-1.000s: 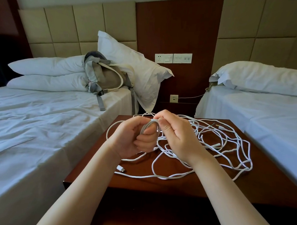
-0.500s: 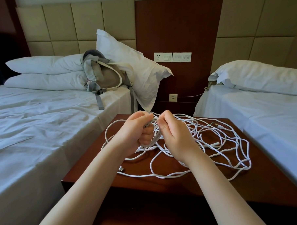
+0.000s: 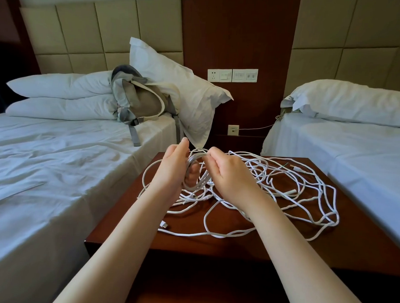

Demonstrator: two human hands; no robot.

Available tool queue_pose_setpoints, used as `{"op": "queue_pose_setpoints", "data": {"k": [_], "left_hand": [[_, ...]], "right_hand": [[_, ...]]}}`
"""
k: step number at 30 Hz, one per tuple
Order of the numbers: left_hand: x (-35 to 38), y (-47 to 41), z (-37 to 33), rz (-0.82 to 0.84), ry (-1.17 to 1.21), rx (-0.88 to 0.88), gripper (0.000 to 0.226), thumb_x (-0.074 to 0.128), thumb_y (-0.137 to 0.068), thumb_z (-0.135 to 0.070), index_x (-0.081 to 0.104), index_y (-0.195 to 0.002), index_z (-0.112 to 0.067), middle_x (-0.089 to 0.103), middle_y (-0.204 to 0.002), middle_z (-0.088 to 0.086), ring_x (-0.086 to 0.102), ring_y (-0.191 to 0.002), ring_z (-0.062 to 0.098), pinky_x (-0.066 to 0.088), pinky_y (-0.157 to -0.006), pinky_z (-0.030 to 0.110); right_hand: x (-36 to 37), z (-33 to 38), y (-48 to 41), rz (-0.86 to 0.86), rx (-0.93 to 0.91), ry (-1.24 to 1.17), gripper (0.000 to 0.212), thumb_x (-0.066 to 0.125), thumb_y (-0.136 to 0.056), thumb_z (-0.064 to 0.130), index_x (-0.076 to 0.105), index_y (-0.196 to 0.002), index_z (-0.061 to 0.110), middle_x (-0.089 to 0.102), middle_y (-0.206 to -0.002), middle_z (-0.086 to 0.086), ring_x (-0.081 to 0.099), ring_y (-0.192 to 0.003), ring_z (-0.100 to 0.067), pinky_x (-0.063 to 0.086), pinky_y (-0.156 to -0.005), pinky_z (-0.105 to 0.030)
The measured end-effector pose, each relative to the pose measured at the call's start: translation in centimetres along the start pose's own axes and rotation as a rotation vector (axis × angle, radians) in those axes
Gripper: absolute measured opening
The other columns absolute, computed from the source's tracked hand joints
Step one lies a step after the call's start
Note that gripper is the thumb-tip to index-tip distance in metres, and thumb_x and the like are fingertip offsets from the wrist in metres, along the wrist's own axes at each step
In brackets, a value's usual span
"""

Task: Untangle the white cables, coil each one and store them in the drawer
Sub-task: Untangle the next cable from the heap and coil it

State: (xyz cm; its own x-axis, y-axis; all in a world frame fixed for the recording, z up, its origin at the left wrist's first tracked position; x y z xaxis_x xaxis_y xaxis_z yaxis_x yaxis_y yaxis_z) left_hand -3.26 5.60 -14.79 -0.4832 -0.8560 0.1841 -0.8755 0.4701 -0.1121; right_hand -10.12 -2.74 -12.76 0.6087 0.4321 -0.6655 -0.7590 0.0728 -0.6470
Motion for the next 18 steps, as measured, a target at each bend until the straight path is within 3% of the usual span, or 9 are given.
{"op": "queue_pose_setpoints", "data": {"k": [5,9,11,13,16,18], "left_hand": [[-1.1,1.1,-2.8,-0.138,-0.158,0.336,0.009,0.050,-0.095,-0.029,0.048,-0.092,-0.020,0.061,-0.071,-0.002,0.057,-0.068,0.016,0.048,-0.063,0.033],[-0.2,1.6,-3.7,-0.080,-0.372,0.551,0.017,0.047,-0.084,-0.047,0.049,-0.093,-0.033,0.061,-0.090,-0.004,0.061,-0.083,0.017,0.053,-0.077,0.041],[0.1,2.4,-4.5,-0.102,-0.359,0.641,0.016,0.043,-0.087,-0.046,0.052,-0.088,-0.032,0.062,-0.082,-0.005,0.063,-0.079,0.027,0.053,-0.072,0.052],[-0.3,3.1,-5.5,-0.185,-0.289,0.711,0.019,0.040,-0.089,-0.040,0.053,-0.082,-0.028,0.060,-0.071,-0.005,0.061,-0.070,0.034,0.052,-0.062,0.054],[-1.6,3.4,-6.6,-0.282,-0.199,0.753,0.027,0.038,-0.093,-0.038,0.052,-0.075,-0.022,0.054,-0.054,-0.009,0.055,-0.045,0.015,0.046,-0.043,0.032],[-2.6,3.4,-6.9,-0.334,-0.212,0.765,0.033,0.037,-0.096,-0.035,0.052,-0.072,-0.019,0.051,-0.051,-0.007,0.051,-0.042,0.014,0.041,-0.041,0.030]], "right_hand": [[-1.5,-0.2,-0.7,-0.151,0.059,-0.127,0.027,0.037,-0.102,0.026,0.046,-0.079,0.014,0.041,-0.053,0.008,0.037,-0.043,-0.008,0.025,-0.044,-0.022],[-3.4,-0.5,-1.7,-0.268,0.109,-0.229,0.031,0.036,-0.102,0.021,0.047,-0.076,0.008,0.040,-0.053,0.006,0.040,-0.045,-0.008,0.026,-0.044,-0.022],[-3.7,0.5,-2.2,-0.271,0.091,-0.228,0.032,0.036,-0.102,0.021,0.049,-0.077,0.006,0.040,-0.053,0.007,0.040,-0.046,-0.008,0.027,-0.045,-0.023],[-3.7,2.0,-2.7,-0.276,0.057,-0.231,0.031,0.036,-0.102,0.021,0.048,-0.076,0.007,0.039,-0.053,0.008,0.041,-0.046,-0.007,0.028,-0.045,-0.021],[-3.4,4.0,-3.3,-0.283,0.035,-0.246,0.031,0.036,-0.102,0.021,0.047,-0.076,0.008,0.038,-0.053,0.009,0.038,-0.045,-0.009,0.029,-0.048,-0.023],[-2.8,5.3,-3.5,-0.267,0.036,-0.272,0.031,0.036,-0.102,0.023,0.045,-0.075,0.010,0.040,-0.055,0.007,0.036,-0.047,-0.009,0.032,-0.049,-0.032]]}}
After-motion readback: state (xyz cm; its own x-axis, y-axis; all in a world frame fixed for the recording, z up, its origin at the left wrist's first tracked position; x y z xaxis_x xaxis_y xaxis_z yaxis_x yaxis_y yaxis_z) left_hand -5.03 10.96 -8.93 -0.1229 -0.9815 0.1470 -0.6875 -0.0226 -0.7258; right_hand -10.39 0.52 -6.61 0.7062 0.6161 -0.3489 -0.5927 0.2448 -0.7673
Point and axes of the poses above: each hand's wrist, its own y-axis away from the middle knuckle, its own x-axis out of the palm, z = x × y, the point moved 8 cm from there along -y, towards the middle knuckle
